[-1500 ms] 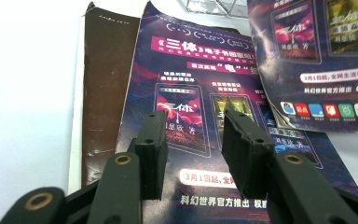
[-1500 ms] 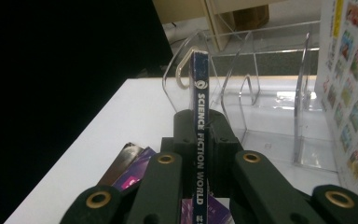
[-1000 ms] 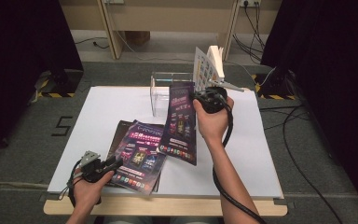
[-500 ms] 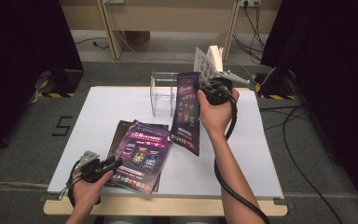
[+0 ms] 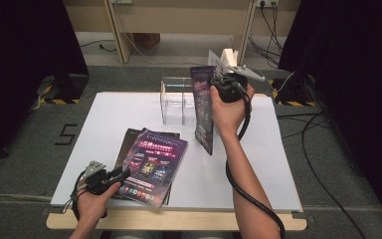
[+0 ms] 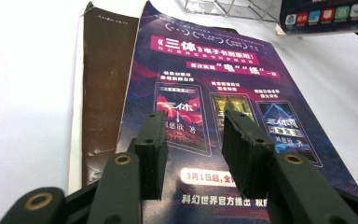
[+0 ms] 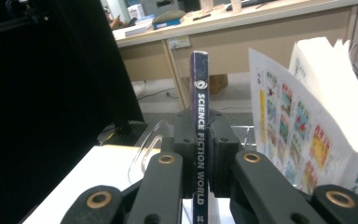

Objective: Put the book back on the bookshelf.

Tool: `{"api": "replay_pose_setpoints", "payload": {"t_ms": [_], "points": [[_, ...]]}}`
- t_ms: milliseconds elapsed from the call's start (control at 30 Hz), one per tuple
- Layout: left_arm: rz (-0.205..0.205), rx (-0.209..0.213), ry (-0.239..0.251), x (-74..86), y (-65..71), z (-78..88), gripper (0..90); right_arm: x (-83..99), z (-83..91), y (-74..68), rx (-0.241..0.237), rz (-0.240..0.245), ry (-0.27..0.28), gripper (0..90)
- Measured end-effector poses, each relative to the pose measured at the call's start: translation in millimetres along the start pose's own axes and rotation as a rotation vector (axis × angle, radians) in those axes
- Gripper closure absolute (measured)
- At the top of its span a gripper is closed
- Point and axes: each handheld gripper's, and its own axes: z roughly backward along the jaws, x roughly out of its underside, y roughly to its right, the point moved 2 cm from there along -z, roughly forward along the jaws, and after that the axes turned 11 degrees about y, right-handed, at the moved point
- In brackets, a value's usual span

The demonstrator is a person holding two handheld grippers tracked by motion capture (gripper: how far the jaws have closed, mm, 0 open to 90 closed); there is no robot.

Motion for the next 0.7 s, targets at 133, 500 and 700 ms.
{"api": "replay_pose_setpoints", "payload": {"t_ms": [133, 500, 700], "points": [[0.001, 0.002, 0.003, -0.2, 0.8, 0.0, 59.3, -2.3, -4.2, 1.5, 0.009, 0.000, 0.003, 85.0], [0.001, 0.008, 0.007, 1.1, 1.5, -0.3, 59.9, -8.1, -24.2, 2.4, 0.043, 0.003, 0.047, 84.9], [0.001, 0.009, 0.004, 1.8, 1.7, -0.7, 59.9, -7.5, -32.0, 1.4, 0.046, 0.003, 0.052, 85.0]]}}
